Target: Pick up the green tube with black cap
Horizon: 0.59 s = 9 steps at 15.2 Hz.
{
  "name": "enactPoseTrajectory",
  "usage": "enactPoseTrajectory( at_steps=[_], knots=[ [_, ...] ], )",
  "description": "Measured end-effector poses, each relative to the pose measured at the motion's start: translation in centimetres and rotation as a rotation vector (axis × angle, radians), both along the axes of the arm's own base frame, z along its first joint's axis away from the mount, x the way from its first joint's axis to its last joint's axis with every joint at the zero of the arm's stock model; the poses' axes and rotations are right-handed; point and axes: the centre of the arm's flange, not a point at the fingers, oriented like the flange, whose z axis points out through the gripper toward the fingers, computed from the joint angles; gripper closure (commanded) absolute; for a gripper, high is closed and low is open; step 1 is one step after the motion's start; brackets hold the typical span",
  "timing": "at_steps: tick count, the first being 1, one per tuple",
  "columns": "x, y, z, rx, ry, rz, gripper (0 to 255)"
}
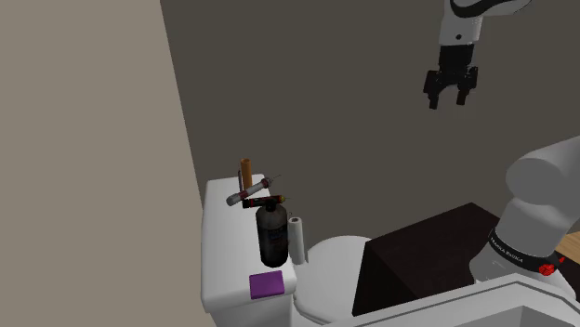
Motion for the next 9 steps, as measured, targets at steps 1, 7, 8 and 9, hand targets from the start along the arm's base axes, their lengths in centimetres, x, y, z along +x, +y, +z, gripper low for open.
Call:
enactPoseTrajectory(
  at_steps=[1,7,8,9],
  knots=[
    [0.0,0.0,0.0,0.0,0.0,0.0,0],
    [4.7,3.2,-3.0,-0.006,-0.01,0.158,0],
    [5.7,3.9,-3.6,-0.007,-0.013,0.19,0],
    [6.6,4.6,-4.3,-0.008,-0.015,0.222,0]
  ],
)
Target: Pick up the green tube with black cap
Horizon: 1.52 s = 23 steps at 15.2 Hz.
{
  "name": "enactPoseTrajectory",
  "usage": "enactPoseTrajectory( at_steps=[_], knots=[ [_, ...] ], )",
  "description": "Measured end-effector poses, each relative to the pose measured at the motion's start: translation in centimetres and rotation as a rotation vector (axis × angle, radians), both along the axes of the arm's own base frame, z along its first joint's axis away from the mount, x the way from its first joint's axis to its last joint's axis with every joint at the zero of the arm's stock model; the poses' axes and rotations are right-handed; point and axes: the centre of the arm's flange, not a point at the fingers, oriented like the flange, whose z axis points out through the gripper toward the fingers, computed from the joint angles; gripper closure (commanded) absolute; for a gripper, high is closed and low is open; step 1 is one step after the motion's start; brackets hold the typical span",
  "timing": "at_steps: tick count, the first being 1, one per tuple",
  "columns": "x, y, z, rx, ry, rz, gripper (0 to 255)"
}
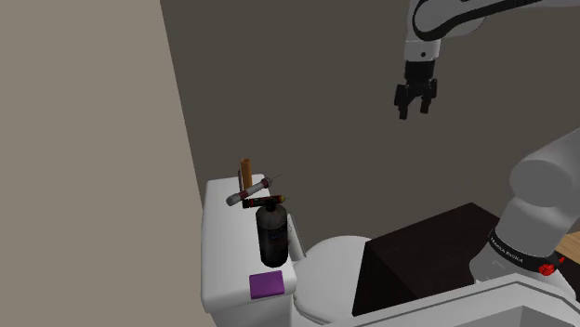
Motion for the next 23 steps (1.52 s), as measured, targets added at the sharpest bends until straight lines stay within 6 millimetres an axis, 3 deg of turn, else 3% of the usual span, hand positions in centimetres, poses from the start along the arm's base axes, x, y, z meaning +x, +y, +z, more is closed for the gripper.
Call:
enactPoseTrajectory(
  at_steps=[4,14,23],
  knots=[
    [3.5,3.7,-2.3,-0.004,-0.011,0.128,0],
    [9.8,12.8,-8.2,-0.016,-0.037,0.448,0],
    [12.4,23.0,-14.0,-0.026,-0.058,0.737,0]
  ],
)
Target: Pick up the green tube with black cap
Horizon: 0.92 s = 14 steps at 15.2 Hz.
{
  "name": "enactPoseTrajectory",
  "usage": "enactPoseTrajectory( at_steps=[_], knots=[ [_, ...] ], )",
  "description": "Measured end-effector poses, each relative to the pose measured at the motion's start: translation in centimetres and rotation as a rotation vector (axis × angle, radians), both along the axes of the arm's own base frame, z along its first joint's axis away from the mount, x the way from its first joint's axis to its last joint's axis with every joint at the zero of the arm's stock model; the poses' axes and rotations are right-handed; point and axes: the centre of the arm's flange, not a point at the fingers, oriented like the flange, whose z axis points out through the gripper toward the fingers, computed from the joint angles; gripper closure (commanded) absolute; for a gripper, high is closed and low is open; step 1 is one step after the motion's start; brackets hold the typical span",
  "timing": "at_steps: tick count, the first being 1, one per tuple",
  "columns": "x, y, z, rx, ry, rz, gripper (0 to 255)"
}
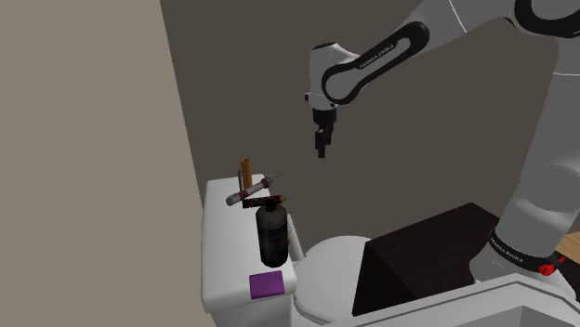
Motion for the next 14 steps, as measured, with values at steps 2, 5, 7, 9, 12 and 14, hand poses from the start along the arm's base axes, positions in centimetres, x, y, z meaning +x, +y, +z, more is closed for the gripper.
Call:
enactPoseTrajectory(
  at_steps=[2,5,7,9,12,14],
  knots=[
    [0.2,2.4,-1.1,-0.002,-0.005,0.064,0],
    [0.3,5.7,-3.2,-0.005,-0.013,0.16,0],
    [0.3,8.2,-4.2,-0.007,-0.017,0.224,0],
    [0.0,10.5,-5.3,-0.01,-0.023,0.288,0],
    [-0.8,13.7,-7.1,-0.013,-0.03,0.384,0],
    [-1.5,15.8,-8.2,-0.015,-0.035,0.448,0]
  ],
)
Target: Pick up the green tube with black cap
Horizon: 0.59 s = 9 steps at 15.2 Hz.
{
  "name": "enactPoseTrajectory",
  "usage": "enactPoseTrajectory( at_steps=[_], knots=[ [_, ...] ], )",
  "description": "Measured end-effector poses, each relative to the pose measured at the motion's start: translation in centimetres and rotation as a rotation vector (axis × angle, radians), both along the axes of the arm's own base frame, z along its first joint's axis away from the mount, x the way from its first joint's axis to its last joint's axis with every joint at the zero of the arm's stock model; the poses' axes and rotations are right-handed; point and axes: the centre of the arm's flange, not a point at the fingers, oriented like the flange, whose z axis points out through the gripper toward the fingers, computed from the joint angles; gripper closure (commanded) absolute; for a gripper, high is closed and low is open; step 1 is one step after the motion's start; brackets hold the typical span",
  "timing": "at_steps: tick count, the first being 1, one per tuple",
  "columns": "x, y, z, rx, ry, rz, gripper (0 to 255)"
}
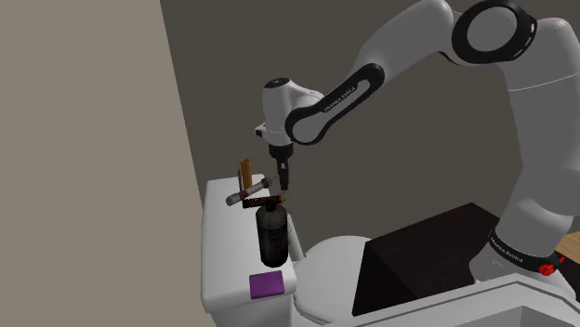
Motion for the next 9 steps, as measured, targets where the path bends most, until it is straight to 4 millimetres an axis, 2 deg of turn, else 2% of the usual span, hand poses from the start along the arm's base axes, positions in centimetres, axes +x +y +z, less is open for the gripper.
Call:
enactPoseTrajectory(
  at_steps=[3,9],
  knots=[
    [-1.1,3.5,-2.1,-0.003,-0.007,0.09,0],
    [-1.3,4.1,-5.1,-0.004,-0.009,0.117,0]
  ],
)
